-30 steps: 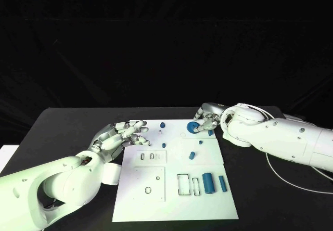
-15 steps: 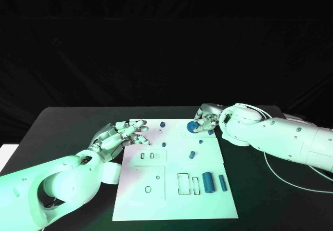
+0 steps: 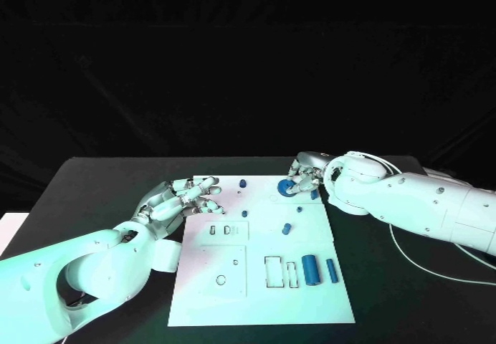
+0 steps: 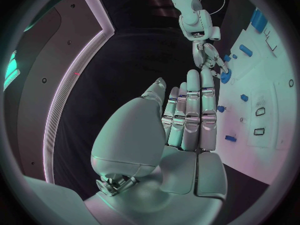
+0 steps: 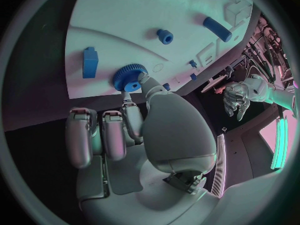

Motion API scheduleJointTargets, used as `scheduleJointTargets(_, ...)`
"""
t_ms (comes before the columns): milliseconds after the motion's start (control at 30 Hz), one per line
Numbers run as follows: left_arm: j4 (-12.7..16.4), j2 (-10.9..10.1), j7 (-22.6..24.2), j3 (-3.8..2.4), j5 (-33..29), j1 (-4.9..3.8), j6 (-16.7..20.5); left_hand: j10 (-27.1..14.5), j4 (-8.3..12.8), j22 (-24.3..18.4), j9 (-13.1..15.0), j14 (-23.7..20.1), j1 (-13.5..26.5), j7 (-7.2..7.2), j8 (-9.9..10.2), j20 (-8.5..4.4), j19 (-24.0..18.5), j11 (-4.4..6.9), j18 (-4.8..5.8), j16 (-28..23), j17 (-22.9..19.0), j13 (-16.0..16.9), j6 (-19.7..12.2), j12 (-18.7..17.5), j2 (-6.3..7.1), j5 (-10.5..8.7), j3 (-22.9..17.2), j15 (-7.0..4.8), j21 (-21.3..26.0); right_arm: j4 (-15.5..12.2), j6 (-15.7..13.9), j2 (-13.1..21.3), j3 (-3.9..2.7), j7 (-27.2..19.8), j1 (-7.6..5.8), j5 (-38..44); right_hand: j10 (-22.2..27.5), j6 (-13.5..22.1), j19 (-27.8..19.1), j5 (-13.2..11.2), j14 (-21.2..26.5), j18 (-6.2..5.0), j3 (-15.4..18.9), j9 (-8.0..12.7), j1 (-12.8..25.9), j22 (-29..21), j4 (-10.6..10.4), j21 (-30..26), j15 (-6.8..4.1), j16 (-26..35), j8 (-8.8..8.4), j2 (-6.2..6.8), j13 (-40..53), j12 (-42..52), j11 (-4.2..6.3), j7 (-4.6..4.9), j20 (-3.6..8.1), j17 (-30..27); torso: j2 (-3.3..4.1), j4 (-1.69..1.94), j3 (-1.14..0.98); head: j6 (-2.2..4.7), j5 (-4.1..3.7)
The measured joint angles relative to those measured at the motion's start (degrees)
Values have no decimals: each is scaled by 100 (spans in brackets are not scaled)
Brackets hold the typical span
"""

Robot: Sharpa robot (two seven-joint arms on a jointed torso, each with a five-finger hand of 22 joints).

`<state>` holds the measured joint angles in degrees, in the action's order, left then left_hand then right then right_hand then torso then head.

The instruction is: Assemble the parts on the task board

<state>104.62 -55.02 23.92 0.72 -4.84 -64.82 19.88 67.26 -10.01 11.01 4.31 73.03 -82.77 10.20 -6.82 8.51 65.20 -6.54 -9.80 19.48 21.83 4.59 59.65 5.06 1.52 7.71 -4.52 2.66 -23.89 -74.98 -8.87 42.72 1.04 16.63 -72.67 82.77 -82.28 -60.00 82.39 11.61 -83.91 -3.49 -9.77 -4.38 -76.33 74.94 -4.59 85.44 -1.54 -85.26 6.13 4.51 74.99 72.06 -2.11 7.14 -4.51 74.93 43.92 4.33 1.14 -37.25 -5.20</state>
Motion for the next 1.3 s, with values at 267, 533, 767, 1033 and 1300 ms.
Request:
scheduleJointTargets(267,0,-1,-6,0,-1,0,-6,0,0,0,0,0,0,0,0,0,0,0,0,0,8,0,0,0,0,0,0,0,-23,-139,-73,6,3,102,41,357,-42,-112,34,-65,-13,0,-115,-3,-15,-1,36,23,-32,-21,28,-14,1,22,42,-30,34,-1,1,-4,-1,-10,2)
scheduleJointTargets(533,-15,5,-11,0,-2,0,-13,0,0,-1,0,0,0,0,0,0,0,0,0,0,14,0,0,0,0,0,0,0,-23,-651,-503,58,37,262,102,711,-53,-145,61,70,9,-1,-221,-3,-13,-1,47,45,-53,-21,28,-16,-1,66,51,-24,61,-1,-1,4,-4,12,1)
scheduleJointTargets(767,-28,15,-13,0,-3,0,-16,0,3,5,0,0,0,0,0,0,0,0,1,0,20,0,0,0,0,0,-3,0,-23,-894,-855,-53,30,428,91,883,-81,-145,61,70,-12,-1,-289,-3,24,-2,39,45,-73,-20,15,-52,0,66,63,-25,61,-2,-2,12,-1,35,23)
scheduleJointTargets(1033,-42,25,-16,0,-4,0,-19,0,15,5,0,0,-23,0,0,0,0,0,0,0,23,0,0,-23,-23,0,-15,0,-23,-879,-1031,-445,31,537,95,950,-81,-145,60,104,-12,-1,-328,-2,54,-2,33,45,-73,-19,-15,-80,0,66,63,-25,61,-2,3,15,3,35,48)
scheduleJointTargets(1300,-48,37,-18,0,-4,0,-23,0,15,4,0,0,-23,0,0,0,0,0,0,0,28,0,0,-23,-23,0,-15,0,-23,-670,-1029,-818,40,594,184,932,-81,-145,60,104,-12,-1,-346,-1,63,-3,16,44,-73,-19,-13,-88,-1,66,62,-26,61,-2,7,15,4,10,92)
